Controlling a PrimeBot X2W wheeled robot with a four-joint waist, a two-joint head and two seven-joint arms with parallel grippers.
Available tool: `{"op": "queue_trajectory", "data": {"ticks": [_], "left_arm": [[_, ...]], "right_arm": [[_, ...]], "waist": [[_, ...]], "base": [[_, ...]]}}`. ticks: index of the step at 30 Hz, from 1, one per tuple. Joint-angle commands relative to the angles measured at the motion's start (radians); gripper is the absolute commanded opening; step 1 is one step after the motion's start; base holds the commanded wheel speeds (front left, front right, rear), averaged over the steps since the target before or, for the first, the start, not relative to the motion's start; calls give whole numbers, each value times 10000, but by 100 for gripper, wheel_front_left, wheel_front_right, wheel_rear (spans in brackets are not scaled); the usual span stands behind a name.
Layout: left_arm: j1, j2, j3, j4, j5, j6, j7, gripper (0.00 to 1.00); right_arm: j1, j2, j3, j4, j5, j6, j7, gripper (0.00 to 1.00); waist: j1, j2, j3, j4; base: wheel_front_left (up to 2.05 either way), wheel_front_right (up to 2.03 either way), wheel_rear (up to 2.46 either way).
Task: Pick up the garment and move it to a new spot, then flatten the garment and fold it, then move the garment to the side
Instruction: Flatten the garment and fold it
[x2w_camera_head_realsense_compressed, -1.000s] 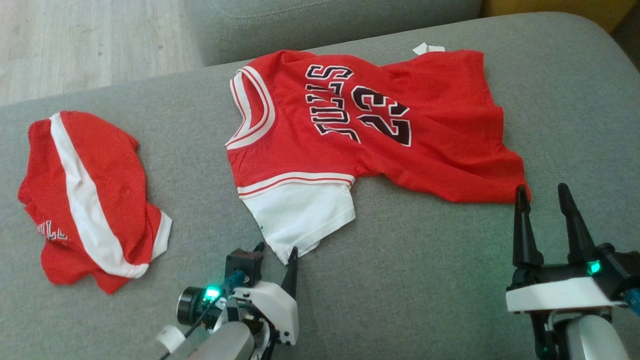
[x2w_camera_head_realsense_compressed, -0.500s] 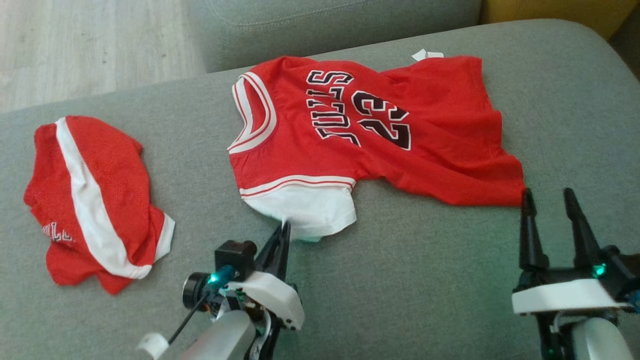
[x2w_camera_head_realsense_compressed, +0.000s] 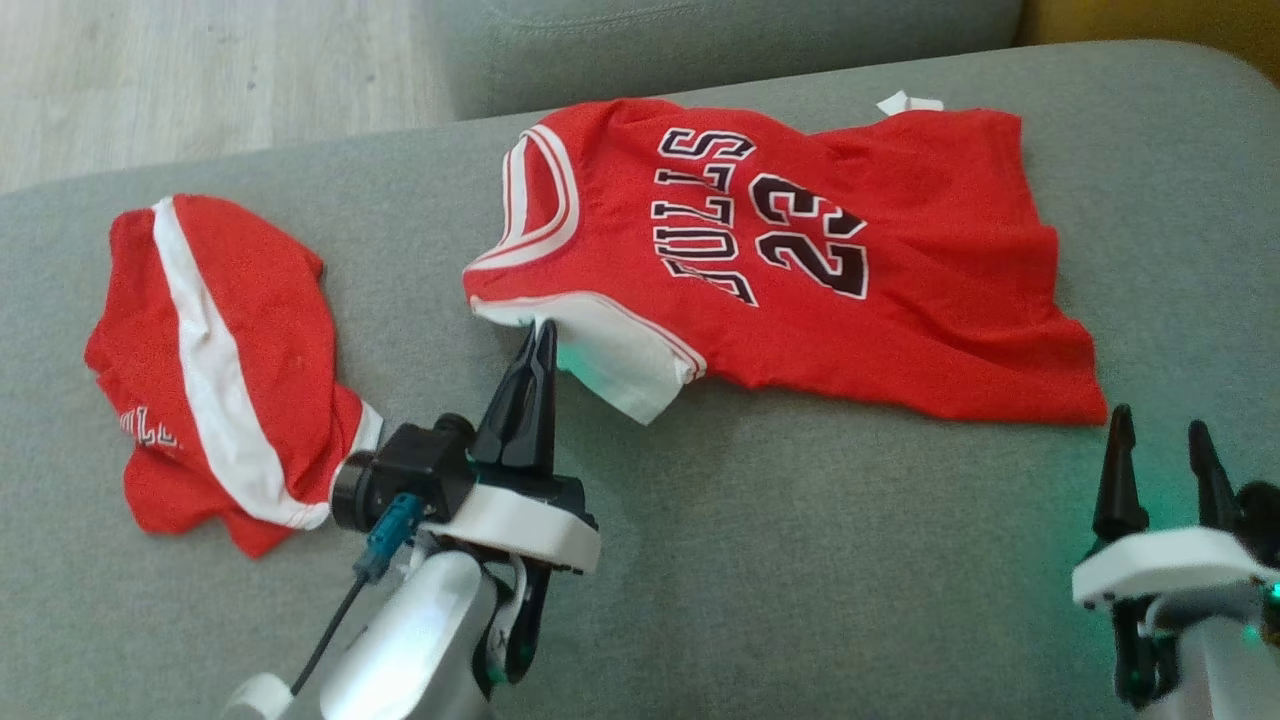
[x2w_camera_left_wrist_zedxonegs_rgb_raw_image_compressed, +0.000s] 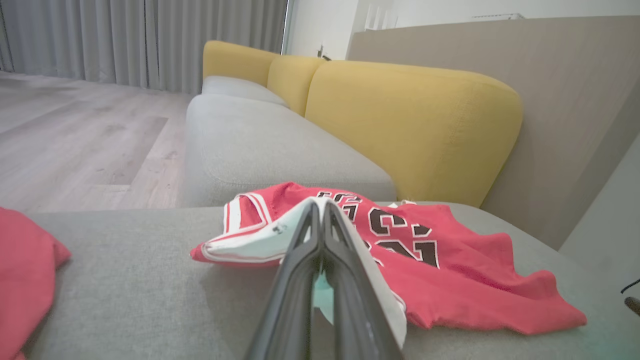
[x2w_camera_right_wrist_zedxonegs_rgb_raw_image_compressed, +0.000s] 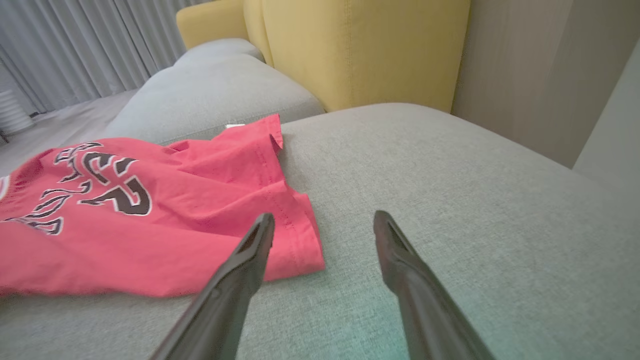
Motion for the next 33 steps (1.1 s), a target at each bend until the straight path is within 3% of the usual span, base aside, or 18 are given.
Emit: {"op": "queue_trajectory", "data": {"ticks": [1, 6, 11, 17, 18, 19, 26, 32, 33], "left_arm": [[-260, 142, 457, -464, 199, -15, -120, 0], [-24, 3, 955, -1103, 715, -63, -122, 0], [186, -197, 1194, -1379, 1140, -376, -123, 0], [229, -315, 1293, -1274, 1448, -559, -123, 0], [234, -329, 1329, -1226, 1464, -564, -123, 0], [245, -339, 1349, -1140, 1471, -568, -123, 0], [130, -353, 1552, -465, 1116, -829, -123, 0], [-851, -292, 2079, -594, 433, -1299, 2, 0], [-851, -292, 2079, -594, 433, -1299, 2, 0]], "right_arm": [[-591, -81, 127, -19, -89, -7, 0, 100], [-1665, -81, -423, 1824, -386, -7, 261, 100], [-2745, -81, -1147, 3814, -1194, -7, 459, 100], [-3363, -81, -1043, 5390, -1653, -7, 468, 100], [-3446, -81, -1019, 5596, -1678, -7, 434, 37], [-3525, -81, -1005, 5758, -1695, -7, 358, 0], [-4159, -81, -959, 5529, -1309, -7, -225, 0], [-4012, -81, 478, 2487, -188, -7, -250, 0], [-4012, -81, 478, 2487, -188, -7, -250, 0]], "waist": [[0, 0, 89, 83], [0, 0, 272, 275], [0, 0, 427, 463], [0, 0, 466, 523], [0, 0, 450, 523], [0, 0, 429, 519], [0, 0, 23, 381], [0, 0, -564, 186], [0, 0, -564, 186]], "base": [[0, 0, 0], [0, 0, 0], [0, 0, 0], [0, 0, 0], [0, 0, 0], [0, 0, 0], [0, 0, 0], [0, 0, 0], [0, 0, 0]]}}
